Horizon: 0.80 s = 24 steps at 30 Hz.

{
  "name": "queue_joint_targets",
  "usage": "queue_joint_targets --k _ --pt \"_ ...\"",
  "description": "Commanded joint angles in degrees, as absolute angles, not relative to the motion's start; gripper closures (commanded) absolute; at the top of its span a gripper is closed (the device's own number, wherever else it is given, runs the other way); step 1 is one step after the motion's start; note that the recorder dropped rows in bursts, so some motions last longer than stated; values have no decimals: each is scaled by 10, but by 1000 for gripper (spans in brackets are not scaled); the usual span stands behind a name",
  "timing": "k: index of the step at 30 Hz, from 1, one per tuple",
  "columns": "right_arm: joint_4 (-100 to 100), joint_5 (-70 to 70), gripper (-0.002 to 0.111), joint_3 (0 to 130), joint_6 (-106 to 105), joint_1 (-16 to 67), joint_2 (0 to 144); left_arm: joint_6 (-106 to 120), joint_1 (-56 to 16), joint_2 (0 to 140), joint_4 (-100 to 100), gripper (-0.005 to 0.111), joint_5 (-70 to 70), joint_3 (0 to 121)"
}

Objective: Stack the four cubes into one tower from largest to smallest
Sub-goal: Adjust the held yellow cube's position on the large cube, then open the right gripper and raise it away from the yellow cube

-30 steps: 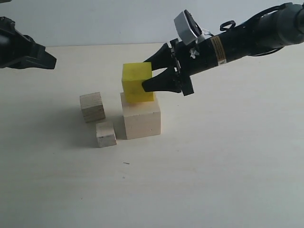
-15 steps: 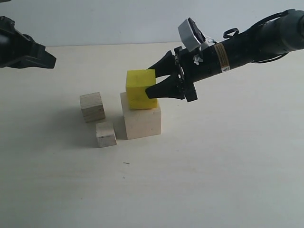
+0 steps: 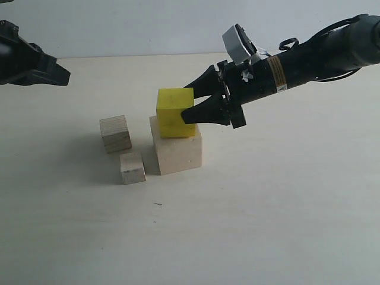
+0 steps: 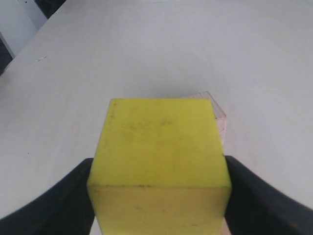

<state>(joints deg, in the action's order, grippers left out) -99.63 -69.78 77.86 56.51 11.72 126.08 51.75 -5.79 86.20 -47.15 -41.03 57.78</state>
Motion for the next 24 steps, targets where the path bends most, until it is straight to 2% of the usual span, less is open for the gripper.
queue_joint_targets --k 1,6,9,13,22,24 --pt "-999 -700 84 775 571 119 1260 520 -58 856 -477 107 -407 575" --pt "-999 -700 59 775 571 119 1260 520 -58 856 -477 107 -407 575" --pt "-999 -700 52 775 570 119 1260 520 -58 856 -477 107 -407 575" --pt "-999 -700 47 775 571 119 1260 520 -58 856 -477 107 -407 575" --pt "-999 -700 46 775 591 119 1260 520 -58 856 -477 107 -407 575" --pt "-999 -700 42 775 594 119 1260 520 -58 856 -477 107 -407 575"
